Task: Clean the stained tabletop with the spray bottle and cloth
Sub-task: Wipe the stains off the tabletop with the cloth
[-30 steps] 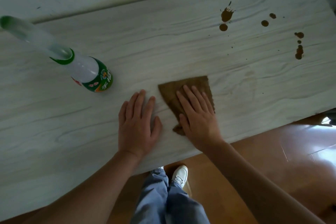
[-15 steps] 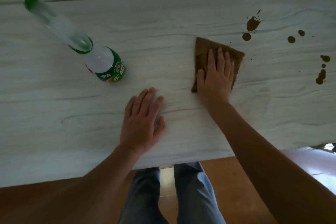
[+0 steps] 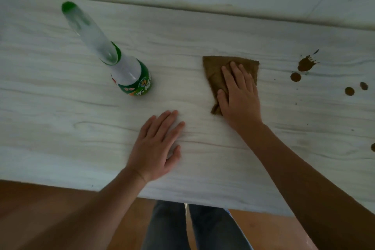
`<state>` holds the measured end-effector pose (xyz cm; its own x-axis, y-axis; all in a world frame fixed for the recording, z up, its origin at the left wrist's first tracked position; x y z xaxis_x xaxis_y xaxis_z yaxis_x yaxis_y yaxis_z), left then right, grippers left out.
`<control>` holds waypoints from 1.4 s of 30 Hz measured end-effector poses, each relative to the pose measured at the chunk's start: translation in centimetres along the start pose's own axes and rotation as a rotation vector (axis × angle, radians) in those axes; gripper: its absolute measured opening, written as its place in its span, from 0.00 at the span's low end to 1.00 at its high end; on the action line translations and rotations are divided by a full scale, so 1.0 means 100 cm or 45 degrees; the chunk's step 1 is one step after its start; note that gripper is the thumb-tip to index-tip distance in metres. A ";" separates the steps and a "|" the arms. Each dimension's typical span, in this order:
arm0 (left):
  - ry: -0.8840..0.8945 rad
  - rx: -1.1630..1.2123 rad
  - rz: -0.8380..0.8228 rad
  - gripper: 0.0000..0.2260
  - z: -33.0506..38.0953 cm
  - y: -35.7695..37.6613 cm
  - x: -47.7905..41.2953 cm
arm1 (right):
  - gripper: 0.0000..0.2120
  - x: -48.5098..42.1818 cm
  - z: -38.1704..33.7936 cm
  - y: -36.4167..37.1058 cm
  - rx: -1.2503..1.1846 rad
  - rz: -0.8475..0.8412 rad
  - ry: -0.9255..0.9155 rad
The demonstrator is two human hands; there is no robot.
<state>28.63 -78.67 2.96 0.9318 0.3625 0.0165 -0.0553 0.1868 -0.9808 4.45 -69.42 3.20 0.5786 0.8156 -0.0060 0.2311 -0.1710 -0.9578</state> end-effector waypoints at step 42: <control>-0.059 0.063 0.000 0.26 -0.001 0.006 0.004 | 0.32 -0.168 -0.202 -0.019 -0.876 0.149 -0.474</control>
<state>29.06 -78.52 2.34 0.9143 0.4042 0.0266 -0.0739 0.2310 -0.9701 10.11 -93.96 10.95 0.3575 0.8816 -0.3081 0.6869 -0.4717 -0.5528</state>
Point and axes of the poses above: each hand's wrist, its own x-axis away from the middle knuckle, its own y-axis out of the palm, z = x × y, the point moved 4 cm from there along -x, towards the middle knuckle, and after that the axes turned 6 degrees about -y, right-handed, at the moved point
